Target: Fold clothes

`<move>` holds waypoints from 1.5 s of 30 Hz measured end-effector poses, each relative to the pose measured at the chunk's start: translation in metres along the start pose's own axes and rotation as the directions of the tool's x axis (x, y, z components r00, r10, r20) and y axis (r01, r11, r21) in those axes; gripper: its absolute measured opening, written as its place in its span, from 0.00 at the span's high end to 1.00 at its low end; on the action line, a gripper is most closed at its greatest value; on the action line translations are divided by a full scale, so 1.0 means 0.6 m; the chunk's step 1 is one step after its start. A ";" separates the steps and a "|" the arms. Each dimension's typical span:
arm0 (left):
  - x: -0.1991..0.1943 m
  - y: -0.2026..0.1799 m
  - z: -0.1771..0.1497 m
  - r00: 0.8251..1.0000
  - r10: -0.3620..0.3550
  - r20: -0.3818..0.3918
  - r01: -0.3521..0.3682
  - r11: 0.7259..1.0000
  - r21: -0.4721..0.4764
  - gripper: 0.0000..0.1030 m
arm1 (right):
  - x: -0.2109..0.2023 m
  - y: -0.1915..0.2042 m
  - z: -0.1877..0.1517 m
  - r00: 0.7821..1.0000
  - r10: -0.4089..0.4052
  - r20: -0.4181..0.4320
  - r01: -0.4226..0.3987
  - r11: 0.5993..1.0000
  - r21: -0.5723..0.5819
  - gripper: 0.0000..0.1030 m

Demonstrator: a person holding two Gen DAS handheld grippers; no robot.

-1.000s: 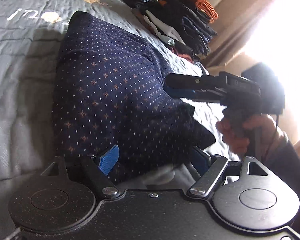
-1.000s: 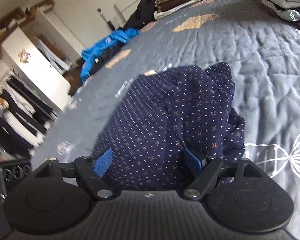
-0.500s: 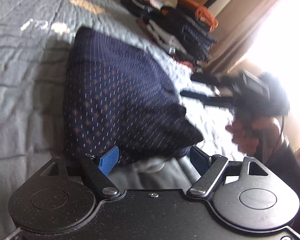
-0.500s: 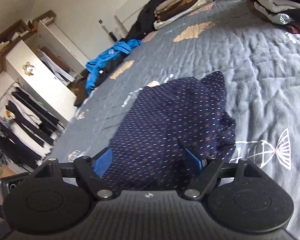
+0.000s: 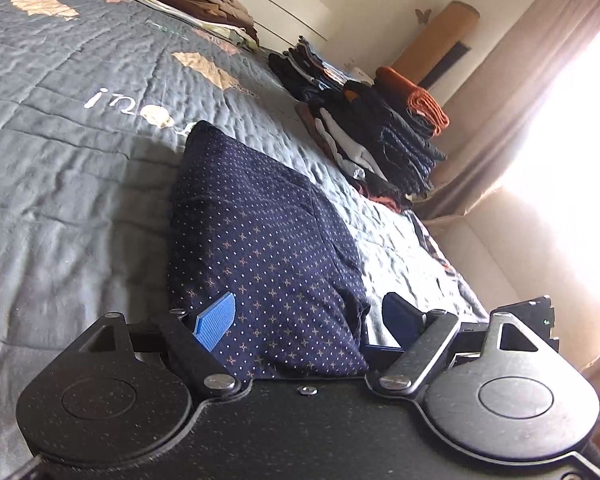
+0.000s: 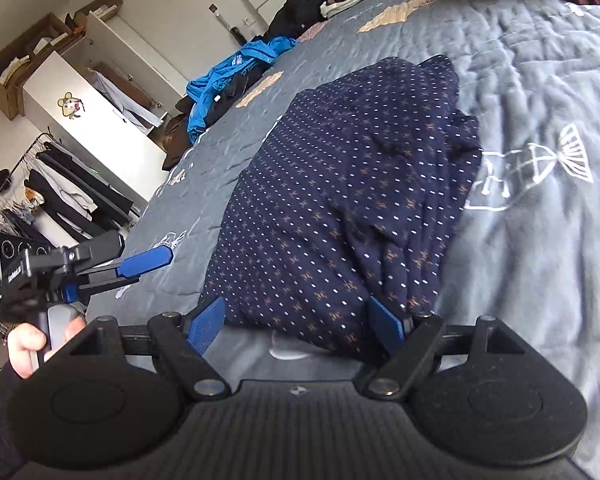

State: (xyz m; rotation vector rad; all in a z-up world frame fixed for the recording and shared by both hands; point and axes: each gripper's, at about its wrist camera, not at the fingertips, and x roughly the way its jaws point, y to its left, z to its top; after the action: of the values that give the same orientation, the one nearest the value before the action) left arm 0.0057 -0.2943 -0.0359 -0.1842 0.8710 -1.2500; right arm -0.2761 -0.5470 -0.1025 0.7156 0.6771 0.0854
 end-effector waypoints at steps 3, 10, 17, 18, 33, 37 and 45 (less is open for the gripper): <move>-0.007 -0.013 -0.006 1.000 -0.002 -0.001 0.002 0.999 0.046 0.22 | -0.016 -0.013 -0.015 0.998 -0.062 0.000 0.062 0.997 0.037 0.23; -0.026 -0.025 0.002 0.999 -0.020 0.031 0.018 0.997 0.076 0.21 | -0.070 -0.008 -0.045 0.983 -0.132 0.128 0.115 0.985 0.132 0.23; -0.040 -0.034 0.016 0.998 -0.014 0.055 0.007 0.992 0.122 0.19 | -0.109 0.037 -0.059 0.947 -0.168 0.274 0.111 0.971 0.212 0.23; -0.042 -0.036 0.017 0.998 -0.002 0.060 -0.006 0.991 0.137 0.19 | -0.113 0.050 -0.060 0.942 -0.187 0.279 0.134 0.971 0.200 0.23; -0.077 -0.094 -0.022 0.968 0.250 0.026 -0.248 0.933 0.260 0.14 | -0.123 0.228 -0.065 0.832 -0.472 0.291 0.473 0.878 0.073 0.22; -0.085 -0.115 -0.041 0.944 0.329 -0.004 -0.311 0.897 0.316 0.13 | -0.122 0.250 -0.073 0.822 -0.505 0.263 0.509 0.859 0.057 0.22; -0.105 -0.136 -0.058 0.903 0.429 -0.027 -0.388 0.840 0.379 0.12 | -0.111 0.261 -0.092 0.818 -0.537 0.207 0.543 0.839 0.030 0.22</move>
State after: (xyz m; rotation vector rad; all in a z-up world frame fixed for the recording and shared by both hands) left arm -0.0814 -0.2557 0.0164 0.3618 0.7072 -0.9981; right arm -0.3380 -0.4156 0.0021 0.4700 0.6534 -0.5007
